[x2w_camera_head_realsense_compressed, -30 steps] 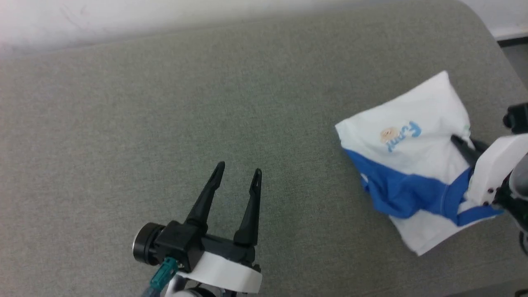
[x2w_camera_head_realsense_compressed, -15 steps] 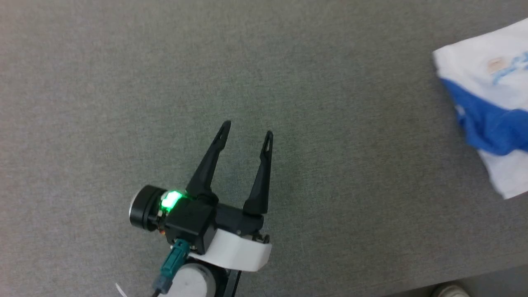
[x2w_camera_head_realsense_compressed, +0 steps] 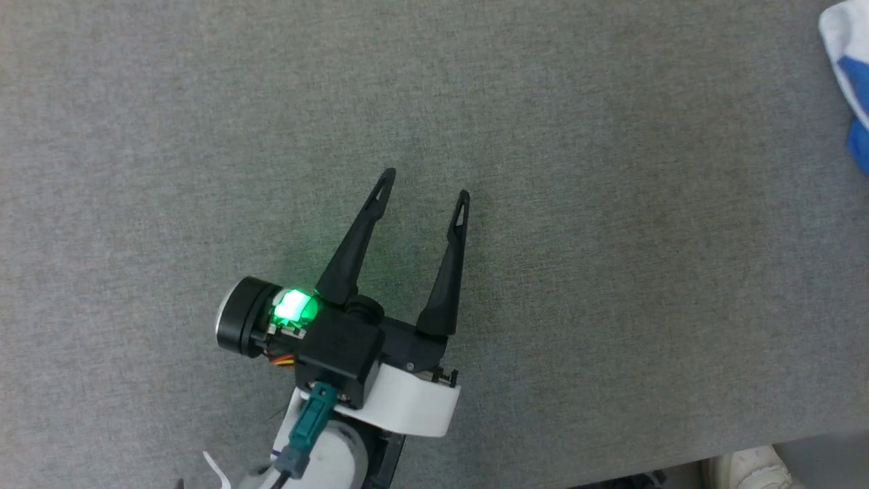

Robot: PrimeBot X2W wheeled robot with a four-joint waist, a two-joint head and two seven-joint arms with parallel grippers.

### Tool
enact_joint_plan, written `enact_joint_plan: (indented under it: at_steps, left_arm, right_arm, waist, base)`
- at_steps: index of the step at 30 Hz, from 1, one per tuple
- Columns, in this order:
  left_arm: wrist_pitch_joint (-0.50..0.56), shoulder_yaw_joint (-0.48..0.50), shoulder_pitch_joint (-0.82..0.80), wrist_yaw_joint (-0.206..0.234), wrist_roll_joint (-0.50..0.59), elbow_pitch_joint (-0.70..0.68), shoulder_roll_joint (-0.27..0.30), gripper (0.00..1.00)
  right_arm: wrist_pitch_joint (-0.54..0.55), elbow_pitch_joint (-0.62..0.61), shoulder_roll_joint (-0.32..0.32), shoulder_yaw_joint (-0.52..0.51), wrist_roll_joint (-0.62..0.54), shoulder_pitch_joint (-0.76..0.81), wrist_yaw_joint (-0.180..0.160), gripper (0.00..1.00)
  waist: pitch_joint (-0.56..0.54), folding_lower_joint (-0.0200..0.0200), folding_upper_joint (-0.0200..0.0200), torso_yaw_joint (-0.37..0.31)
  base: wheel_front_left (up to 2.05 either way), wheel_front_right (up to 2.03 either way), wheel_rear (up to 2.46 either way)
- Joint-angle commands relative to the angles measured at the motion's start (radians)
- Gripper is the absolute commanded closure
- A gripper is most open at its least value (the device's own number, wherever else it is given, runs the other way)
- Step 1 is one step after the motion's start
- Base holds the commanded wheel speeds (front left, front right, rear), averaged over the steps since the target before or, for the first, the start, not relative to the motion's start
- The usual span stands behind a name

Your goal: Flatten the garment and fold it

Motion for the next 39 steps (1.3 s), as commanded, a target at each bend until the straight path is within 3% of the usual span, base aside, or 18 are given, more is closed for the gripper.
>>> enact_joint_plan:
  at_steps: [1,8,9,10,11,19,26,32,39]
  left_arm:
    - [0.003,-0.005,-0.024,0.005,0.010,-0.003,0.004,0.00]
    - [0.003,-0.018,-0.035,0.005,0.017,0.002,0.001,0.00]
    - [-0.001,-0.018,-0.037,0.007,0.018,0.003,0.001,0.00]
    - [-0.006,-0.017,-0.038,0.009,0.019,0.004,0.000,0.00]
    - [-0.009,-0.017,-0.038,0.010,0.019,0.006,0.000,0.00]
    - [-0.041,-0.013,-0.026,0.015,0.014,0.031,0.011,0.00]
    - [-0.110,0.019,0.021,0.050,-0.022,0.057,0.000,0.00]
    - [-0.149,0.050,0.078,0.067,-0.065,0.072,0.002,0.00]
    - [-0.169,0.081,0.147,0.068,-0.109,0.071,0.023,0.00]
  right_arm:
    - [-0.015,0.028,-0.008,-0.006,-0.011,-0.029,-0.002,1.00]
    - [-0.069,0.140,-0.023,0.005,-0.043,-0.080,-0.002,1.00]
    - [-0.078,0.152,-0.024,0.007,-0.047,-0.085,-0.002,0.83]
    - [-0.087,0.164,-0.023,0.009,-0.050,-0.091,-0.002,0.57]
    - [-0.095,0.175,-0.021,0.013,-0.053,-0.096,-0.002,0.00]
    - [-0.129,0.236,-0.008,0.041,-0.053,-0.116,-0.002,0.00]
    - [-0.167,0.228,0.005,0.045,-0.025,-0.076,-0.002,0.00]
    - [-0.180,0.144,0.031,0.060,0.041,0.026,-0.002,0.00]
    - [-0.214,-0.018,0.084,0.000,0.118,0.194,-0.002,0.00]
  waist:
    - [0.022,-0.0002,-0.0001,0.001]
    - [0.028,-0.0002,-0.0001,0.007]
    - [0.026,-0.0002,-0.0001,0.007]
    - [0.024,-0.0002,-0.0001,0.008]
    - [0.022,-0.0002,-0.0001,0.008]
    - [-0.043,-0.0002,-0.0001,0.012]
    - [-0.154,-0.0002,-0.0001,0.030]
    - [-0.258,-0.0002,-0.0001,0.049]
    - [-0.359,-0.0002,-0.0001,0.087]
  base:
    - [0.00,0.00,0.00]
    - [0.00,0.00,0.00]
    - [0.00,0.00,0.00]
    - [0.00,0.00,0.00]
    - [0.00,0.00,0.00]
    - [0.00,0.00,0.00]
    - [0.00,0.00,0.00]
    - [0.00,0.00,0.00]
    - [0.00,0.00,0.00]
